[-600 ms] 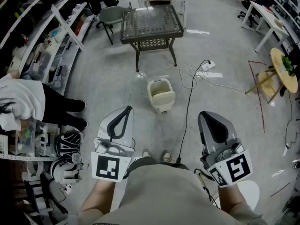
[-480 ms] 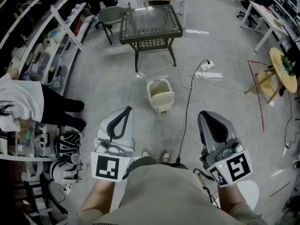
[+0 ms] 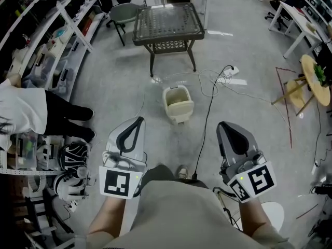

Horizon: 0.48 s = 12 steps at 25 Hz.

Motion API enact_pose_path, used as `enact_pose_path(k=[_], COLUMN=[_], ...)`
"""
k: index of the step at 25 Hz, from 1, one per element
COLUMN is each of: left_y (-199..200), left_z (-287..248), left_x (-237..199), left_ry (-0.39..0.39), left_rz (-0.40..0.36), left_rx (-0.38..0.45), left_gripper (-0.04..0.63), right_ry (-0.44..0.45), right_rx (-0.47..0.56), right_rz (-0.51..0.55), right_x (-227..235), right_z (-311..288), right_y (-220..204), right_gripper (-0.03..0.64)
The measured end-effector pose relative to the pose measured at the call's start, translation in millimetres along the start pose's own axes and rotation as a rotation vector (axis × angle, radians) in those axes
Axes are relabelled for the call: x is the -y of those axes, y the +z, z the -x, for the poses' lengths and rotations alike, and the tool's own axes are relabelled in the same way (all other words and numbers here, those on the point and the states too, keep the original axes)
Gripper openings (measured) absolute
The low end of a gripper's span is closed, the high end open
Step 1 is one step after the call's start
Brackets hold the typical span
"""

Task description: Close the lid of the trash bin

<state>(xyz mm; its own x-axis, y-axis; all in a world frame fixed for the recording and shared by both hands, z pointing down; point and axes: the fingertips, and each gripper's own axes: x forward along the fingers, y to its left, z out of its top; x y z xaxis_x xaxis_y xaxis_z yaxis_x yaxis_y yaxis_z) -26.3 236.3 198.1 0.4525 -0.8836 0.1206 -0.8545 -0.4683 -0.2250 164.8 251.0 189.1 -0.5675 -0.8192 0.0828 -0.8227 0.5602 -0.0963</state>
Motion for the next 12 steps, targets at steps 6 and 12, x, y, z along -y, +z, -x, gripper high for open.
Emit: enact_pose_path(k=[6,12], left_y=[-9,-18], left_z=[-12,-41], left_x=[-9,-36], left_ry=[0.003,-0.01], left_rz=[0.006,0.015], left_rx=[-0.018,-0.026], left_gripper=[0.003,0.003], right_ry=[0.022,0.014], right_rx=[-0.047,-0.059], right_rz=[-0.02,-0.011], right_x=[4,16], right_z=[-20,-61], right_y=[-15,-13], right_gripper=[0.003,0.003])
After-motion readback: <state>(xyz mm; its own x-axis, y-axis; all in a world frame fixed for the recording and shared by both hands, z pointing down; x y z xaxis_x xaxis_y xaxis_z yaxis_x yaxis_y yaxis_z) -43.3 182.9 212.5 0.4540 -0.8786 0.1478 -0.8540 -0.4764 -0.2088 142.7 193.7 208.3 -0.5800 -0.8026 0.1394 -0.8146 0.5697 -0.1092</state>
